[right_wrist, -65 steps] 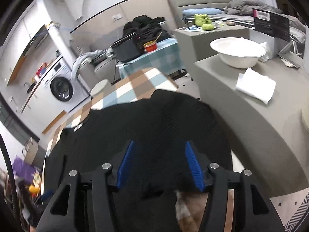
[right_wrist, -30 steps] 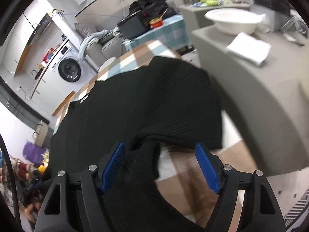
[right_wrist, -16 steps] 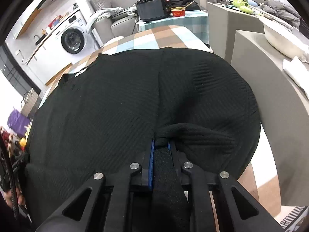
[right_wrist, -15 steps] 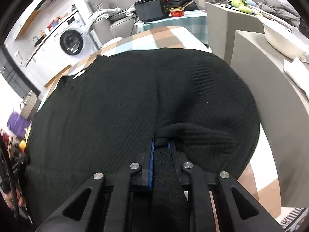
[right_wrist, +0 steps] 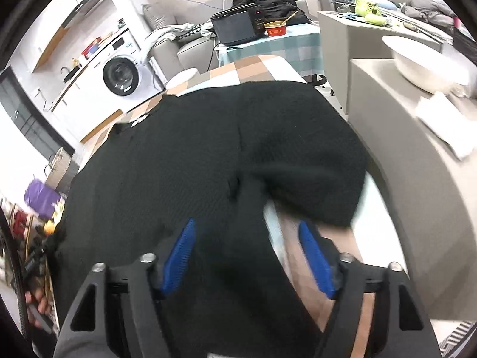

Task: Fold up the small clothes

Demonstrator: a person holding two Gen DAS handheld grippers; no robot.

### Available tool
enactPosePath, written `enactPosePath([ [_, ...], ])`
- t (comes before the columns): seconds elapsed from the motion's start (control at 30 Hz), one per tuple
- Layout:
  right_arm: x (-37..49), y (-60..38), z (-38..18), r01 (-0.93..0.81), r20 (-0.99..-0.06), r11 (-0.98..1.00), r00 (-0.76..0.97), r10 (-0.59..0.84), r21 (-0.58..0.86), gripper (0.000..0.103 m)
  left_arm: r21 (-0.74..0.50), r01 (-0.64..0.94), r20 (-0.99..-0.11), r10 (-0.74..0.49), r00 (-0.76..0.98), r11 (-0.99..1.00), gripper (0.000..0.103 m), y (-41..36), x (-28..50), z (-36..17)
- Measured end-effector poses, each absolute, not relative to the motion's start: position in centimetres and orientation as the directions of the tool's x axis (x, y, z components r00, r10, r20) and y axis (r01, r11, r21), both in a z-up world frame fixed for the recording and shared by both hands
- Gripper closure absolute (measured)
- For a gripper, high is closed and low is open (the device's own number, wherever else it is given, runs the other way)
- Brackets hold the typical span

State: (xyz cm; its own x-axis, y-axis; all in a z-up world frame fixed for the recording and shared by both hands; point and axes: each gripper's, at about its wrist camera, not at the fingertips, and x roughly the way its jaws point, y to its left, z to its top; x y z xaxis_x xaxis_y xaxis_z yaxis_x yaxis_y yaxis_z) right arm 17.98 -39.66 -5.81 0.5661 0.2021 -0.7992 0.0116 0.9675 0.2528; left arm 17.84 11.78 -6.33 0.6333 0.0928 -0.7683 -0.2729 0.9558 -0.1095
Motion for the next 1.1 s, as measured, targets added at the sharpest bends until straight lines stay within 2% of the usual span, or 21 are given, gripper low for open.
enactPosePath([
  [0.27, 10.7, -42.0, -7.8, 0.012, -0.828, 0.976, 0.533, 0.176, 0.216, 0.021, -0.136, -0.273, -0.777, 0.068, 0.625, 0.952, 0.023, 11.6, 10.5, -7.5],
  [0.37, 9.9, -41.5, -8.6, -0.022, -0.820, 0.979, 0.542, 0.183, 0.204, 0.030, -0.147, -0.226, -0.778, 0.028, 0.628, 0.963, 0.030, 10.5, 9.0, -8.2],
  [0.4, 9.9, -41.2, -9.0, -0.027, -0.826, 0.981, 0.535, 0.179, 0.195, 0.040, -0.137, -0.213, -0.781, 0.027, 0.624, 0.967, 0.042, 10.1, 8.7, -8.4],
  [0.43, 9.9, -41.0, -9.3, -0.035, -0.834, 0.983, 0.524, 0.171, 0.179, 0.059, -0.127, -0.199, -0.785, 0.025, 0.619, 0.972, 0.054, 9.5, 8.7, -8.5],
  [0.47, 9.9, -40.7, -9.6, -0.047, -0.841, 0.987, 0.517, 0.157, 0.156, 0.070, -0.114, -0.184, -0.790, 0.023, 0.613, 0.976, 0.060, 9.1, 8.7, -8.7],
  [0.53, 9.9, -40.2, -9.7, -0.055, -0.851, 0.993, 0.513, 0.116, 0.103, 0.093, -0.073, -0.165, -0.806, 0.039, 0.590, 0.984, 0.094, 8.1, 8.8, -9.3],
  [0.83, 6.9, -41.0, -9.4, -0.062, -0.907, 0.992, 0.402, 0.127, 0.112, 0.094, -0.056, -0.158, -0.839, 0.039, 0.542, 0.986, 0.095, 7.4, 6.8, -10.0],
  [0.97, 7.0, -42.8, -7.6, -0.005, -0.845, 0.970, 0.490, 0.213, 0.241, 0.064, -0.118, -0.194, -0.821, 0.014, 0.570, 0.974, 0.094, 8.8, 5.8, -8.9],
  [1.0, 7.3, -43.5, -6.9, 0.016, -0.816, 0.957, 0.527, 0.238, 0.290, 0.060, -0.130, -0.205, -0.816, 0.012, 0.577, 0.970, 0.091, 9.2, 5.7, -8.4],
  [1.07, 8.6, -44.5, -5.9, 0.064, -0.772, 0.930, 0.580, 0.260, 0.361, 0.060, -0.146, -0.220, -0.802, 0.014, 0.597, 0.965, 0.080, 9.8, 5.8, -7.6],
  [1.1, 9.4, -45.1, -5.5, 0.092, -0.750, 0.919, 0.611, 0.252, 0.384, 0.059, -0.149, -0.226, -0.792, 0.020, 0.611, 0.963, 0.066, 10.1, 6.1, -7.1],
])
